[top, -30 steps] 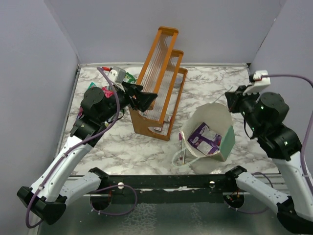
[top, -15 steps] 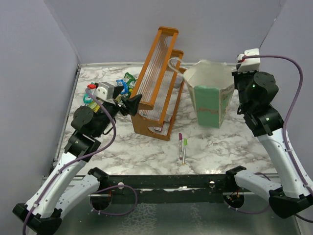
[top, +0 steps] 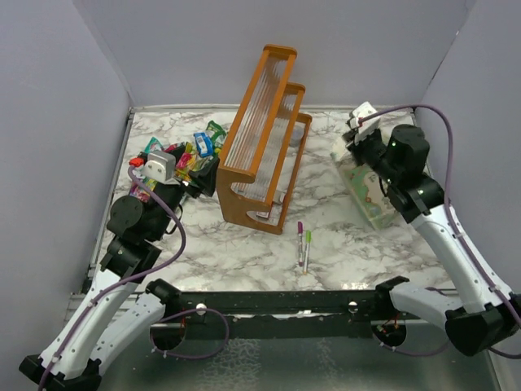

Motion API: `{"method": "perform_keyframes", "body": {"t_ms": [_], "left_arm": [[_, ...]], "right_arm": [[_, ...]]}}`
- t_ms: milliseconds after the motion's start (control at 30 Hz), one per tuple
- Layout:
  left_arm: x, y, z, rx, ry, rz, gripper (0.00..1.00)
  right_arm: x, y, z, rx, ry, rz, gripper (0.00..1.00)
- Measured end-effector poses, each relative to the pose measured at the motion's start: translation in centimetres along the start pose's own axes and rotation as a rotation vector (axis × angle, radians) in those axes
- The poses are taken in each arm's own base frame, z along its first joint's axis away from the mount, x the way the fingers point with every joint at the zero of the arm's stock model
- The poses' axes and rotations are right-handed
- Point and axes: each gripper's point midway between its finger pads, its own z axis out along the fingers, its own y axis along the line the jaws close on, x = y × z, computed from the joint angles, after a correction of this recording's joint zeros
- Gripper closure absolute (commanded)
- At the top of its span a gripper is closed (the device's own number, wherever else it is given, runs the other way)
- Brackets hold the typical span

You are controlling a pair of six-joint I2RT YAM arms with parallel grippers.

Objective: Take the snacks out of the paper bag
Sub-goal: Adjust the paper bag at the center of the board.

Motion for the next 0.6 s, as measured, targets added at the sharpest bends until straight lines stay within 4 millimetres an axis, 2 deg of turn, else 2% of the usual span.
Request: {"method": "perform_keyframes", "body": {"t_ms": [100,167,200,233,267,333,433,500,600], "left_arm": [[0.2,0.3,0.2,-0.011,0.006,0.004,0.11],[0.7,0.4,0.5,-0.016,0.018,0.005,0.11],[0.9,0.5,0.6,-0.018,0.026,0.007,0.11],[1.2,0.6,0.7,-0.020,0.033,0.007,0.11],[1.4,0.7,0.7,-0.025,0.038,0.009,0.11],[1.7,0.9,0.9,-0.033,0.047,0.010,0.11],[2.2,1.3,1.0,-0.044,0.057,0.009,0.11],[2.3,1.4,1.0,-0.048,0.060,0.007,0.11],[2.3,1.4,1.0,-0.050,0.059,0.005,0.11]], "right_arm": [[3.7,7.2,2.0,-0.249,0.044,0.261,0.98],[7.3,12.0,2.6,-0.388,0.139,0.429,0.98],[8.8,13.8,2.3,-0.433,0.194,0.492,0.98],[9.6,14.7,2.0,-0.453,0.232,0.532,0.98],[9.8,15.0,1.8,-0.458,0.256,0.553,0.98],[8.8,14.1,1.6,-0.437,0.272,0.565,0.98],[5.3,10.2,1.9,-0.320,0.240,0.538,0.98],[3.7,7.9,1.4,-0.237,0.218,0.517,0.98],[3.7,5.7,-1.1,-0.124,0.231,0.495,0.98]]}}
